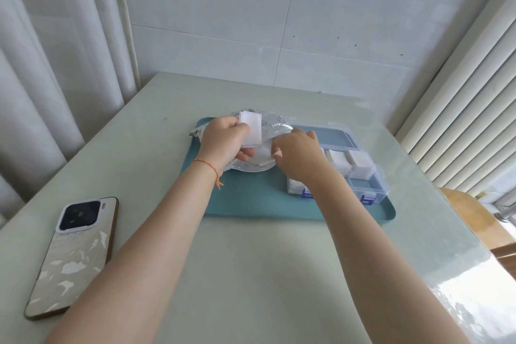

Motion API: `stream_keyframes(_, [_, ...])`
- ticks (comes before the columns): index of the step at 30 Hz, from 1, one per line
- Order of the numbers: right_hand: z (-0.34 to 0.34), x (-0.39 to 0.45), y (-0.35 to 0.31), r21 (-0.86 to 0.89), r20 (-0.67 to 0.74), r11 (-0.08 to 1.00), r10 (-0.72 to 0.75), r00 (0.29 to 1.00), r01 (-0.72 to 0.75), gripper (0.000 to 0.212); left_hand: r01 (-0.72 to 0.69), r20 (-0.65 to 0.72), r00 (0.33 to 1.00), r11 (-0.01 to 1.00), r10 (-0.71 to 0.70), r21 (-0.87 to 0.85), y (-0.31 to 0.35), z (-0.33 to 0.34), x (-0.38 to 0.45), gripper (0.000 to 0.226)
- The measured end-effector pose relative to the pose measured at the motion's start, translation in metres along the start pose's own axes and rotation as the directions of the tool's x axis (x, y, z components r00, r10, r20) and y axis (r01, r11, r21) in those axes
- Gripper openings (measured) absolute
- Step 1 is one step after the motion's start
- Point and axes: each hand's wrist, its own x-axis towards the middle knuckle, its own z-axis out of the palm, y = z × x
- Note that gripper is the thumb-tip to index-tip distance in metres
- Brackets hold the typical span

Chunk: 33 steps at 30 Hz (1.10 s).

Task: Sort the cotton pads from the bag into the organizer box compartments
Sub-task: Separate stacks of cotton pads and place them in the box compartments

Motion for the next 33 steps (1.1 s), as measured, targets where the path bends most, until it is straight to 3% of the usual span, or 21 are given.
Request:
stream_keyframes(3, [-0.02, -0.008, 0.006, 0.36, 0.044, 0.927, 0.096, 0.994, -0.105, 0.019, 0.021, 0.012, 1.0, 0.999, -0.02, -0.03, -0.001, 0.0, 0.001, 0.019])
stream_keyframes(6, [-0.043, -0.018, 0.011, 0.766, 0.064, 0.62, 0.192, 0.979, -0.172, 0.012, 0.037, 0.029, 0.999, 0.997, -0.035, -0.071, -0.002, 0.0, 0.001, 0.019])
stream_keyframes(10, [-0.051, -0.021, 0.016, 0.954, 0.113, 0.249, 0.22, 0.969, -0.167, 0.009, 0.028, 0.08, 0.997, 0.984, -0.014, -0.176, 0.002, 0.001, -0.004, 0.02])
stream_keyframes(13, [-0.051, -0.019, 0.012, 0.972, 0.187, 0.102, 0.22, 0.957, -0.214, 0.012, 0.029, 0.116, 0.993, 0.974, -0.003, -0.224, 0.007, 0.002, -0.006, 0.025])
stream_keyframes(17, [-0.042, -0.015, -0.001, 0.953, 0.228, 0.127, 0.294, 0.928, -0.274, 0.009, 0.049, 0.166, 0.986, 0.956, 0.0, -0.289, 0.01, 0.005, -0.008, 0.028])
stream_keyframes(25, [-0.031, -0.01, -0.018, 0.936, 0.109, 0.255, 0.44, 0.891, -0.241, 0.019, 0.126, 0.26, 0.966, 0.88, -0.003, -0.458, 0.013, 0.006, -0.009, 0.037])
stream_keyframes(29, [-0.028, -0.009, -0.024, 0.924, 0.039, 0.32, 0.463, 0.885, -0.208, 0.017, 0.201, 0.281, 0.959, 0.817, -0.051, -0.541, 0.015, 0.007, -0.01, 0.027])
stream_keyframes(33, [-0.027, -0.011, -0.026, 0.904, -0.009, 0.384, 0.456, 0.89, -0.188, 0.015, 0.115, 0.226, 0.974, 0.882, -0.01, -0.457, 0.012, 0.007, -0.009, 0.018])
